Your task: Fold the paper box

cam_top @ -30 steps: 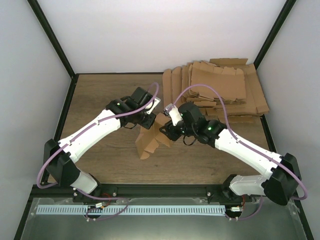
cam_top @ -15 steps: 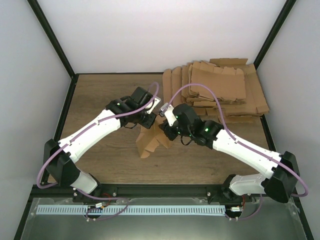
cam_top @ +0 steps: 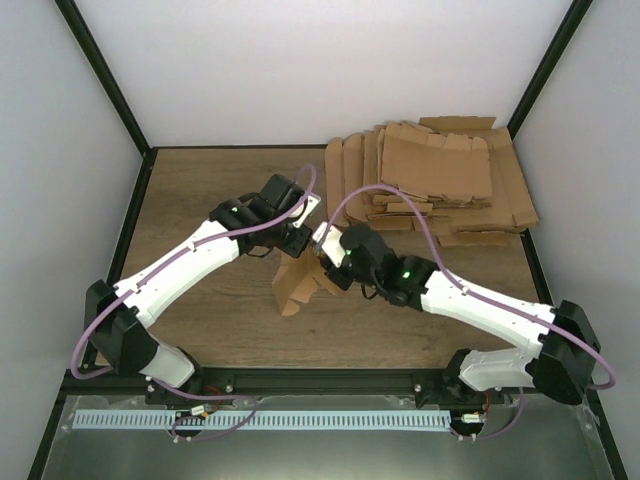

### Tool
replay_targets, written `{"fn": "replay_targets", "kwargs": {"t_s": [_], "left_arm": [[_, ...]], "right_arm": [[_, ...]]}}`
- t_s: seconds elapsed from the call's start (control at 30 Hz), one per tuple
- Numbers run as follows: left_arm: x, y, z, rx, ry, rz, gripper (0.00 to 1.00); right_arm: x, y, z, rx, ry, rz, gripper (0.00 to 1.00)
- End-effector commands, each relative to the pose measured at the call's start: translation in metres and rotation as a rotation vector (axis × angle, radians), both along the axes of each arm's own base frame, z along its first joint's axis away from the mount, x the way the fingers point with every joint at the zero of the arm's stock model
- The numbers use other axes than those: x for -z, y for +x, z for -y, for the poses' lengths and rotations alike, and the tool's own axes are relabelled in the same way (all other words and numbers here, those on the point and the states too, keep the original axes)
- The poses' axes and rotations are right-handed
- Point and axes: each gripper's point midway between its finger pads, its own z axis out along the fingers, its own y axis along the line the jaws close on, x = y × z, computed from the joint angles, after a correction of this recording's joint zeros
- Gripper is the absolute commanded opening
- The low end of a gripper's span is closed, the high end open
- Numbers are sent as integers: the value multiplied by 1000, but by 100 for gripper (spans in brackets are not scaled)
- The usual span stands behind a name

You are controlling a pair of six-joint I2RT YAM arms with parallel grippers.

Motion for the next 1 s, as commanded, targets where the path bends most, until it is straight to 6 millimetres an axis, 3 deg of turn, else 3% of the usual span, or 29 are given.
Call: {"fn": "replay_targets", "kwargs": {"t_s": [0.0, 0.17, 0.5, 0.73, 0.87, 0.9, 0.97], "left_arm": [[-11, -1, 5, 26, -44, 32, 4], [-15, -1, 9, 34, -66, 34, 4], [-23, -8, 17, 59, -138, 8, 4], [-37, -11, 19, 87, -224, -26, 4], [-49, -15, 20, 110, -300, -67, 4], [-53, -17, 20, 117, -320, -75, 7], [-62, -18, 18, 118, -351, -81, 23]], "right_arm": [[18, 0, -8, -9, -131, 145, 32], [24, 10, -13, 44, -219, 243, 34], [28, 24, -3, 155, -384, 435, 32], [25, 31, 0, 192, -434, 495, 15], [21, 31, -2, 191, -406, 489, 13], [21, 29, -4, 185, -391, 476, 13], [18, 26, -9, 166, -341, 429, 13]]}}
